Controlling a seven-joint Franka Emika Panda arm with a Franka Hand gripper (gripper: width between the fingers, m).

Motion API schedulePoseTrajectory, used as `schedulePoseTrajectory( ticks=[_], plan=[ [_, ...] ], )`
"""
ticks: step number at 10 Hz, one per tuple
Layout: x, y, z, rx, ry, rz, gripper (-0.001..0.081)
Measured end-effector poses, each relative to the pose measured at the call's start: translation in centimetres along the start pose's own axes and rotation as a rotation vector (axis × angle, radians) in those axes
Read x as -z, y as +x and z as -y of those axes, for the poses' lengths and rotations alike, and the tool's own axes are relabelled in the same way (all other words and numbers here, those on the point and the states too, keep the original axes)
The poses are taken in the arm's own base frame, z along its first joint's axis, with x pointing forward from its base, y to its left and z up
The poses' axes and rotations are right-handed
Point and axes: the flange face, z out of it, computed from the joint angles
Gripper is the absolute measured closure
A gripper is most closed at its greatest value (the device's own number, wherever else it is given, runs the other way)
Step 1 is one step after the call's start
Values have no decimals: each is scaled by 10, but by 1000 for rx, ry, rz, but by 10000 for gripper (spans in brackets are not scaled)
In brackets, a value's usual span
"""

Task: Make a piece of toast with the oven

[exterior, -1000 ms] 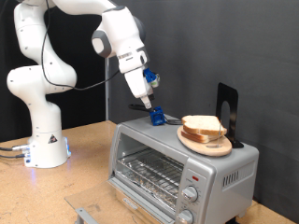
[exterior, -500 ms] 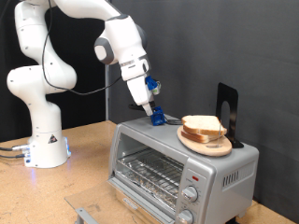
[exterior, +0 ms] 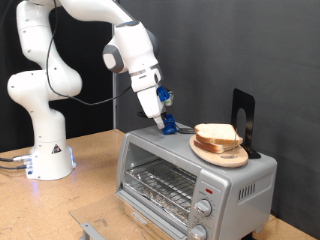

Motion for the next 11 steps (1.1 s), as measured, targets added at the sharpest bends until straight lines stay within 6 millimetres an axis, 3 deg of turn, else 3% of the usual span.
schedulePoseTrajectory(
  ticks=[11],
  plan=[
    [-13, 2, 12, 57, 15, 29, -2]
  ],
)
